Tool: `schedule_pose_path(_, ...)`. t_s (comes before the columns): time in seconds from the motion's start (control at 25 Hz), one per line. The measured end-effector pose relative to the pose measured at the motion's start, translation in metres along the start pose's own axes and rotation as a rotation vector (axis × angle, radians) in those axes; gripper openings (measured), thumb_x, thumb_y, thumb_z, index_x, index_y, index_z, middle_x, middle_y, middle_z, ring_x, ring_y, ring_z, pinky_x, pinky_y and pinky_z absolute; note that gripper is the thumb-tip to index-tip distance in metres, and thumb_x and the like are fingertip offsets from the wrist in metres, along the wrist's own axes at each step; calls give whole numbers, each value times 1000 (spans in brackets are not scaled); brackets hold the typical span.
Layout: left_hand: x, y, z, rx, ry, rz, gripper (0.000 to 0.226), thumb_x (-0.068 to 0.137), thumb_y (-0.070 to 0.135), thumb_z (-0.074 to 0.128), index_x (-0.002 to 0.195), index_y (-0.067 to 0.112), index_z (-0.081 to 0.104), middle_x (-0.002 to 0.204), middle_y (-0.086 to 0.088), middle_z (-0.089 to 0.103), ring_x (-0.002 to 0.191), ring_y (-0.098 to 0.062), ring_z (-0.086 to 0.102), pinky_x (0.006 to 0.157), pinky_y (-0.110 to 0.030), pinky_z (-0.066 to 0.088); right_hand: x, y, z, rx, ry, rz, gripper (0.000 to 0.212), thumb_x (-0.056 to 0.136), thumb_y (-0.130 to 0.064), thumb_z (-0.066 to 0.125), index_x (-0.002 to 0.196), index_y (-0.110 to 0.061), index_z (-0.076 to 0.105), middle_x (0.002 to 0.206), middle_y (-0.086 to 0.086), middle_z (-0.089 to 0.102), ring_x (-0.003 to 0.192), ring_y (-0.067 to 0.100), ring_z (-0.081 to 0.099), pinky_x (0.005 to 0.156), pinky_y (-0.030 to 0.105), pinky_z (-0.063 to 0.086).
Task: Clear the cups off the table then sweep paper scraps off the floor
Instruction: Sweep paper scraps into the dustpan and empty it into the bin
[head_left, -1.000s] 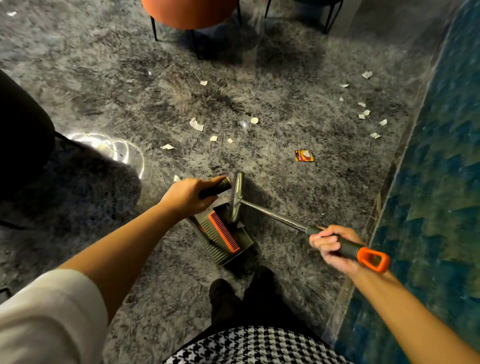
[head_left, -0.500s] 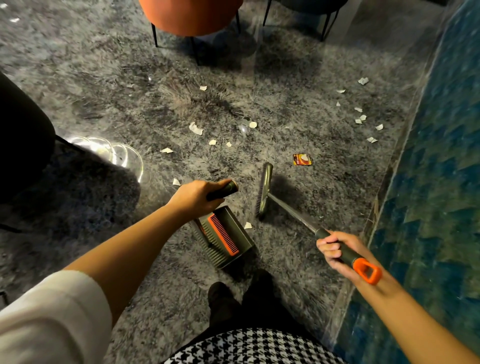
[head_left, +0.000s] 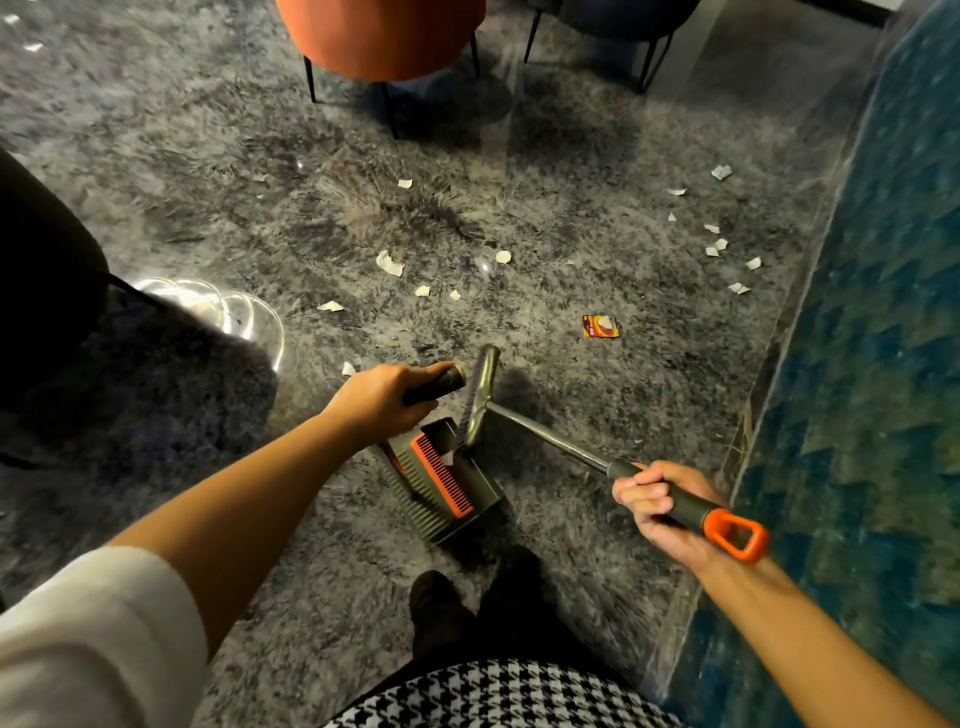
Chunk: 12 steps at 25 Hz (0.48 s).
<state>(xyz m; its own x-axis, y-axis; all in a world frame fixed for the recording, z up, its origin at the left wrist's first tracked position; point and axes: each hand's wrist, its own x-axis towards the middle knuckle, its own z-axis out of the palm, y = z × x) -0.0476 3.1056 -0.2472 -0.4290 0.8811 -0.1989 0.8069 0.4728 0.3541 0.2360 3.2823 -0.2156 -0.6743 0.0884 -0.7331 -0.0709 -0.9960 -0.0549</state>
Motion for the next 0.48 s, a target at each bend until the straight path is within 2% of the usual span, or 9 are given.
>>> schedule_pose_path(0.08,-4,-4,-3,-18,28,-39,55,89,30,60,141,34,42,89,-8,69,79,-29,65,58,-28,38,6,-2,15,-236,42,57,58,39,20,68,79,-10,39,51,2,36,27,7,38,24,12,29)
schedule_pose_path(0.12,-8,-7,-5,-36,55,-80,55,89,29,61,141,33,42,87,-10,69,79,-31,65,59,-30,40,12,-4,22,-371,85,65,47,53,17,59,86,-12,41,49,3,36,27,5,37,24,12,28)
schedule_pose_path(0.16,-12,-10,-7,-54,85,-132,55,89,29,61,141,34,41,86,-12,69,80,-33,65,60,-32,42,20,-7,31,-496,124,65,46,64,17,48,98,-14,43,50,4,35,27,4,37,24,12,27)
schedule_pose_path(0.24,-24,-18,-14,-90,156,-262,56,88,29,62,140,36,42,85,-13,67,82,-35,66,63,-35,45,40,-10,47,-703,174,63,61,84,17,30,131,-23,35,57,6,33,27,6,37,26,12,28)
schedule_pose_path(0.32,-40,-28,-24,-154,234,-388,55,87,28,64,137,38,46,82,-12,65,84,-36,65,65,-36,46,60,-11,64,-864,185,71,66,90,14,27,147,-20,22,62,7,35,26,8,39,27,13,30)
schedule_pose_path(0.48,-79,-55,-47,-237,394,-582,54,85,27,65,135,39,48,86,-13,64,87,-34,67,70,-38,49,106,-4,104,-1076,169,91,66,92,14,29,150,-12,14,64,10,37,25,8,40,27,12,32)
